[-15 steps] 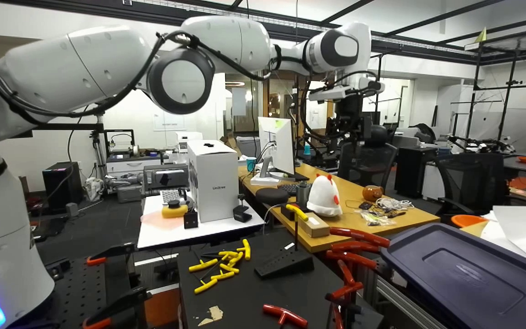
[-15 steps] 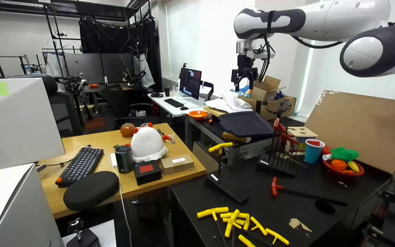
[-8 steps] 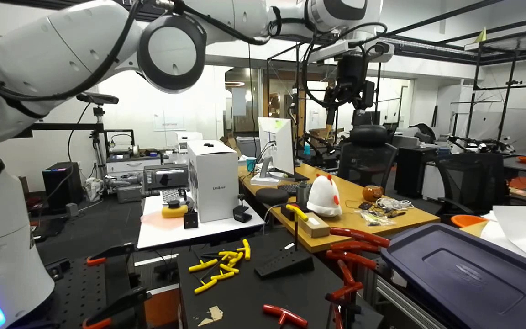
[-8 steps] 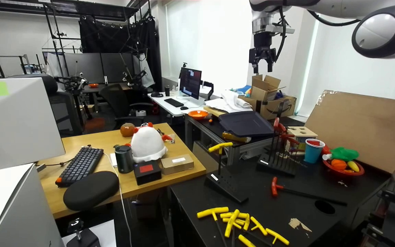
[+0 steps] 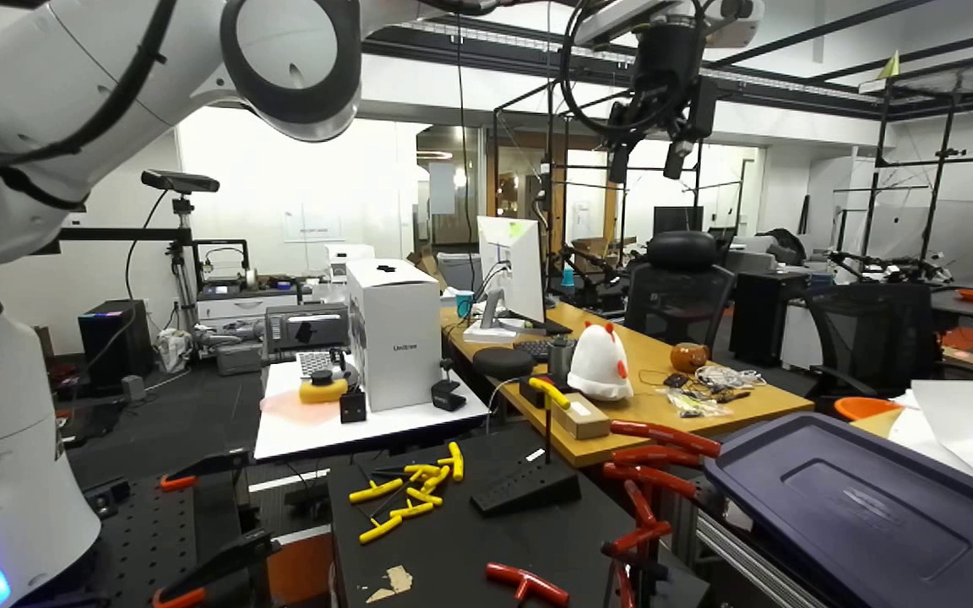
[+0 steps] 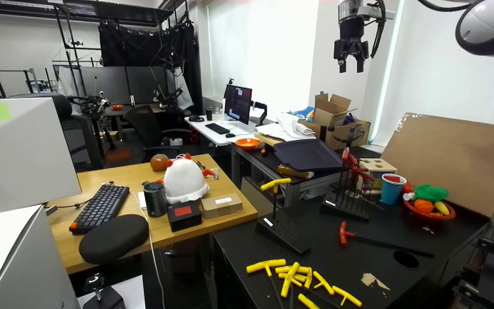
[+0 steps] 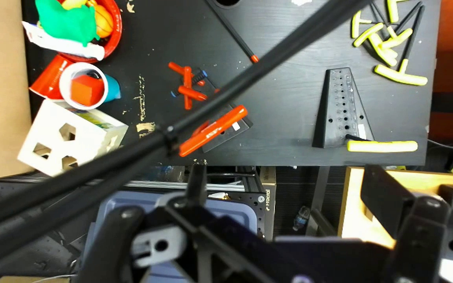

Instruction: Remove the longest red wrench from the holder and place it on the table

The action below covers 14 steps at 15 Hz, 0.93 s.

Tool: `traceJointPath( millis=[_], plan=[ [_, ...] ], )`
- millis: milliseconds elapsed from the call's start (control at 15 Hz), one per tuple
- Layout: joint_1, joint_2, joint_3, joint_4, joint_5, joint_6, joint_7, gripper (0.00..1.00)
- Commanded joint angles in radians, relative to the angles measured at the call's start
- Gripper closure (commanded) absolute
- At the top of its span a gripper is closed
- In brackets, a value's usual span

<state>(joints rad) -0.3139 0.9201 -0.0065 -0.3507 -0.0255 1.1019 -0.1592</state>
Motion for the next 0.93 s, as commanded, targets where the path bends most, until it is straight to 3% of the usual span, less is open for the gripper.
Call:
traceJointPath(
  millis=[0,867],
  plan=[
    [-0.023,-0.039,-0.005,-0.019,0.026,-0.02,-0.02,0.0],
    [-0.042,-0.028,-0.013,-0.019,0.027,0.016,-0.01,0.0]
  ],
)
